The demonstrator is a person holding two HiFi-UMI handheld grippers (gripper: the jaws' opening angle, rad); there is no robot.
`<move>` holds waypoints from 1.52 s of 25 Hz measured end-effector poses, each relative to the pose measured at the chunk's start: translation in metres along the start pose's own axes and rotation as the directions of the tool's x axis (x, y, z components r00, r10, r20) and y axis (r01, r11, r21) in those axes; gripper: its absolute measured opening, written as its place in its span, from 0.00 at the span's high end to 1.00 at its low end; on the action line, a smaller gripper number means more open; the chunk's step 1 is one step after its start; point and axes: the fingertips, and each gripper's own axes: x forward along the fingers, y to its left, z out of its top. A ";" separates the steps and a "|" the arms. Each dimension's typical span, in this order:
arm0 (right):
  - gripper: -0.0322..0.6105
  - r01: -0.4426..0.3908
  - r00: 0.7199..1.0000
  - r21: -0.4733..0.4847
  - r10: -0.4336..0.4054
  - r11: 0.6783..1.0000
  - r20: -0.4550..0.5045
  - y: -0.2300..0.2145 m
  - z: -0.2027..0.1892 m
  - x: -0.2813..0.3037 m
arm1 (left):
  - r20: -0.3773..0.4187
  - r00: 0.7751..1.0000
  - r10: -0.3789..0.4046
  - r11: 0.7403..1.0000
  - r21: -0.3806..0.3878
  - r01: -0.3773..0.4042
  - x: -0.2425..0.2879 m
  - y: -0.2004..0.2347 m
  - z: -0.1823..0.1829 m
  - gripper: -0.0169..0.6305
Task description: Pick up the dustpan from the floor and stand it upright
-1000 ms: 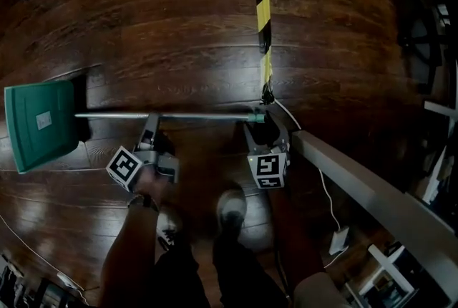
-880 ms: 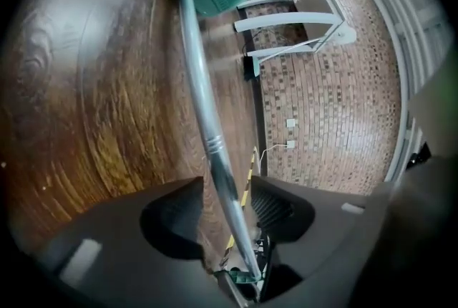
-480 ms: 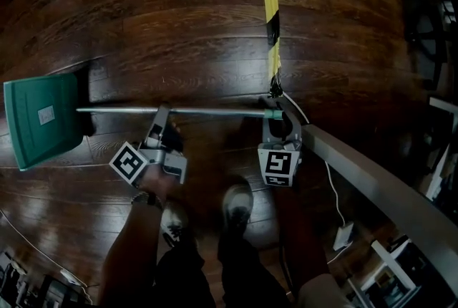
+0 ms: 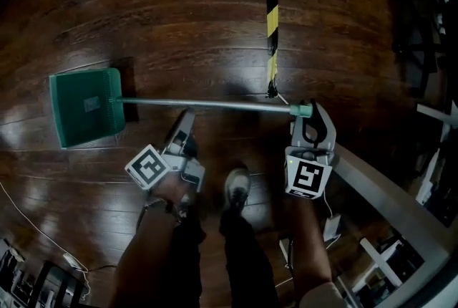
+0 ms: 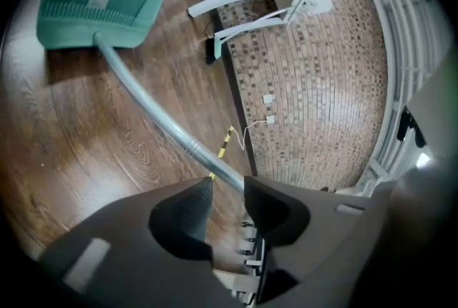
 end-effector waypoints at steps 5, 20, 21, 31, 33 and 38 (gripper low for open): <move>0.80 -0.040 0.994 -0.091 0.049 0.995 0.093 0.002 0.089 -0.002 | -0.009 0.997 0.082 0.838 0.542 -0.064 -0.043 -0.064 0.022 0.78; 0.72 -0.074 0.991 -0.193 0.094 0.978 0.095 0.042 0.300 -0.076 | 0.308 0.905 0.294 0.454 0.788 -0.416 -0.207 -0.165 0.175 0.97; 0.70 -0.090 0.991 -0.165 0.104 0.982 0.081 0.046 0.309 -0.081 | 0.309 0.912 0.271 0.457 0.792 -0.404 -0.212 -0.178 0.179 0.97; 0.59 -0.351 0.936 -0.148 0.345 0.925 -0.063 0.101 0.366 -0.121 | 0.321 0.939 0.120 0.377 0.860 -0.342 -0.251 -0.298 0.191 0.97; 0.58 -0.379 0.925 -0.146 0.370 0.914 -0.085 0.099 0.366 -0.121 | 0.329 0.939 0.096 0.364 0.867 -0.341 -0.251 -0.313 0.195 0.97; 0.58 -0.386 0.919 -0.207 0.354 0.899 -0.176 0.086 0.342 -0.128 | 0.333 0.940 0.074 0.396 0.855 -0.334 -0.264 -0.332 0.200 0.97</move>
